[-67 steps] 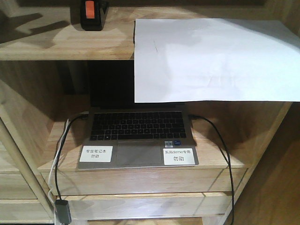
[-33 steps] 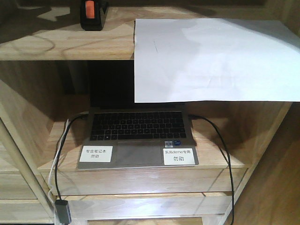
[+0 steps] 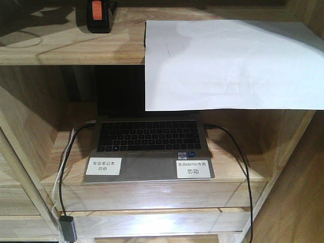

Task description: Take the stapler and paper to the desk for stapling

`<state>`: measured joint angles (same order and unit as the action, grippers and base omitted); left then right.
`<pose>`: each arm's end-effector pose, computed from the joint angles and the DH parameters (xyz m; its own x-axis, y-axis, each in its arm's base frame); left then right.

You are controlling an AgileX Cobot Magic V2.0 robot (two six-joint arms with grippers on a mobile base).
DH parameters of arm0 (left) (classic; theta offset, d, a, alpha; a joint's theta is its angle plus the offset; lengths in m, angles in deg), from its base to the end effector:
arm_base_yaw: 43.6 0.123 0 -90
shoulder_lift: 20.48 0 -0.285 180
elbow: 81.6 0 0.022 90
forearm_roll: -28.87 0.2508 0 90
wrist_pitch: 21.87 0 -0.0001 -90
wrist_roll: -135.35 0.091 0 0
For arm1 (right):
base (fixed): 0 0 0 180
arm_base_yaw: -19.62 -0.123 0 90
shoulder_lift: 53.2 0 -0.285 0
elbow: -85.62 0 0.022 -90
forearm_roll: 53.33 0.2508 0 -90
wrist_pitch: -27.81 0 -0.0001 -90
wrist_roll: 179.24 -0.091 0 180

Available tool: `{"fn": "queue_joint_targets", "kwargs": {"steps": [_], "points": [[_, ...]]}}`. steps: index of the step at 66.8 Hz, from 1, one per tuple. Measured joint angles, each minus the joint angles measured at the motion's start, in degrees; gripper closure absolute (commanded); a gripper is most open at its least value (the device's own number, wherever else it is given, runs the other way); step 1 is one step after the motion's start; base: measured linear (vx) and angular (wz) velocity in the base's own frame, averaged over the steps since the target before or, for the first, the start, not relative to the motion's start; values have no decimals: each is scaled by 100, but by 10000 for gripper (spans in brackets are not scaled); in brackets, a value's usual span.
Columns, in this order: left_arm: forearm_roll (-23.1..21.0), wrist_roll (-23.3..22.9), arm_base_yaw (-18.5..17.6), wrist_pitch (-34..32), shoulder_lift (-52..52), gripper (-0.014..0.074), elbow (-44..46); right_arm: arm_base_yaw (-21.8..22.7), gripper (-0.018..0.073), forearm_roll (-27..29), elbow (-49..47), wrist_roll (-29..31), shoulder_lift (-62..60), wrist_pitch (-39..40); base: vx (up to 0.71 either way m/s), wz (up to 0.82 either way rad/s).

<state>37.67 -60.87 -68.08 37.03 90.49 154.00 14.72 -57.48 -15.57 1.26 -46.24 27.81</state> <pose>0.3492 -0.1459 0.5130 -0.4231 -0.0273 -0.9057 0.2210 0.9662 -0.1324 0.0561 0.0048 0.2046 0.0802 -0.0745 -0.9940 -0.0792 0.9936 -0.0808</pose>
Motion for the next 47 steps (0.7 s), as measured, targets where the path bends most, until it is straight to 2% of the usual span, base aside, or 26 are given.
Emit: {"fn": "queue_joint_targets", "kwargs": {"steps": [9,47], "points": [[-257,123,0,-42,64,95,12,0,568,0,0,0,0,0,0,0],[-325,137,0,34,616,95,105,0,568,0,0,0,0,0,0,0]]}}
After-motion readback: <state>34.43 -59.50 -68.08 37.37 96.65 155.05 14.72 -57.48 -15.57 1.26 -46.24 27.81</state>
